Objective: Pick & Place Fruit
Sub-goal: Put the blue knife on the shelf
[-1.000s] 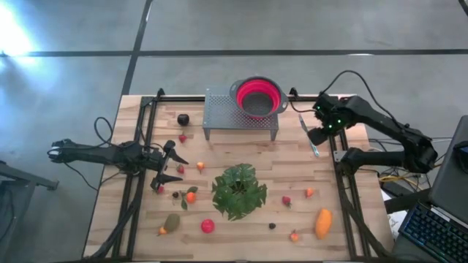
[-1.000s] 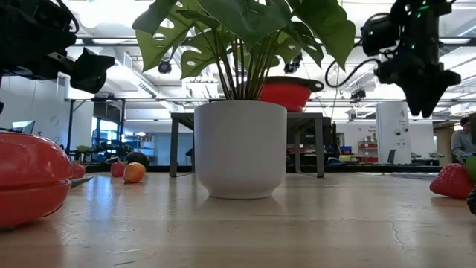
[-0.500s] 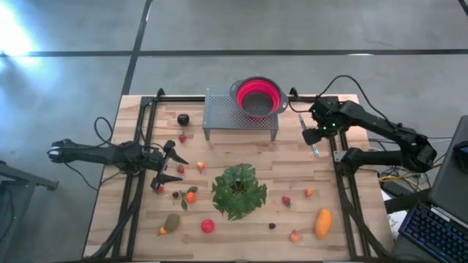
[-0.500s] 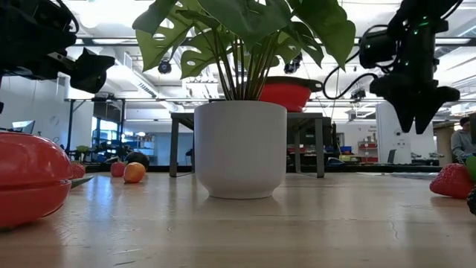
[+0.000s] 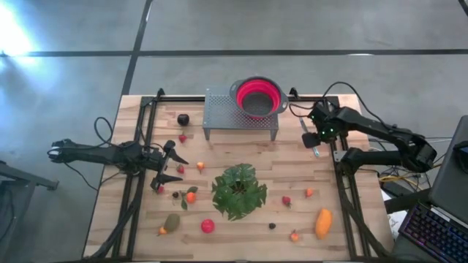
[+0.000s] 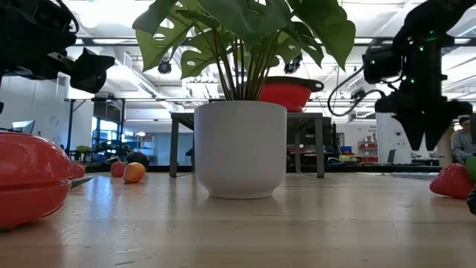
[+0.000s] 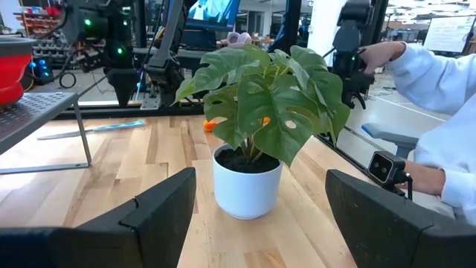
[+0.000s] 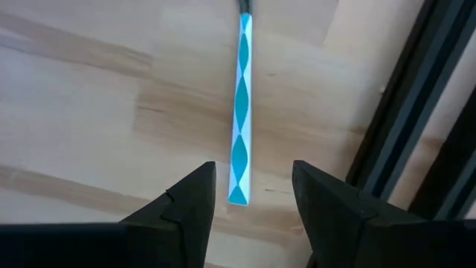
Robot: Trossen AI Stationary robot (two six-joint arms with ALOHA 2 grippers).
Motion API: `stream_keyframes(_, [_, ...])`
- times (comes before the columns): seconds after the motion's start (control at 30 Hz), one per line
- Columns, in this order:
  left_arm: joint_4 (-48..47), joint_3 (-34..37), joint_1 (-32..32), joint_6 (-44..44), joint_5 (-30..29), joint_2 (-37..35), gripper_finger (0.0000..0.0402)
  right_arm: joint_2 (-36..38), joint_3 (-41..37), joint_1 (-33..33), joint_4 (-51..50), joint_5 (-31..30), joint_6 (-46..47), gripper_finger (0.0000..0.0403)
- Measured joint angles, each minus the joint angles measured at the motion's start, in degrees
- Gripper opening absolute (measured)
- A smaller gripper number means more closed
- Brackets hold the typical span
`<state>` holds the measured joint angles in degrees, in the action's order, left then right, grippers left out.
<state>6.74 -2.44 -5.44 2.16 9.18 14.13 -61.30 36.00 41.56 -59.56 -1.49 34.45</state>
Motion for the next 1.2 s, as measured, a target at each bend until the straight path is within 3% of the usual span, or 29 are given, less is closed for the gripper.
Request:
stream_keyframes(0.43, [0.0, 0.0, 0.0, 0.0, 0.0, 0.0, 0.0305, 0.0, -6.7, 0.1, 7.0, 3.1, 0.1, 0.0205])
stream_keyframes(1.2, [0.0, 0.0, 0.0, 0.0, 0.0, 0.0, 0.0305, 0.1, -12.8, 0.1, 14.1, 2.5, 2.2, 0.0127])
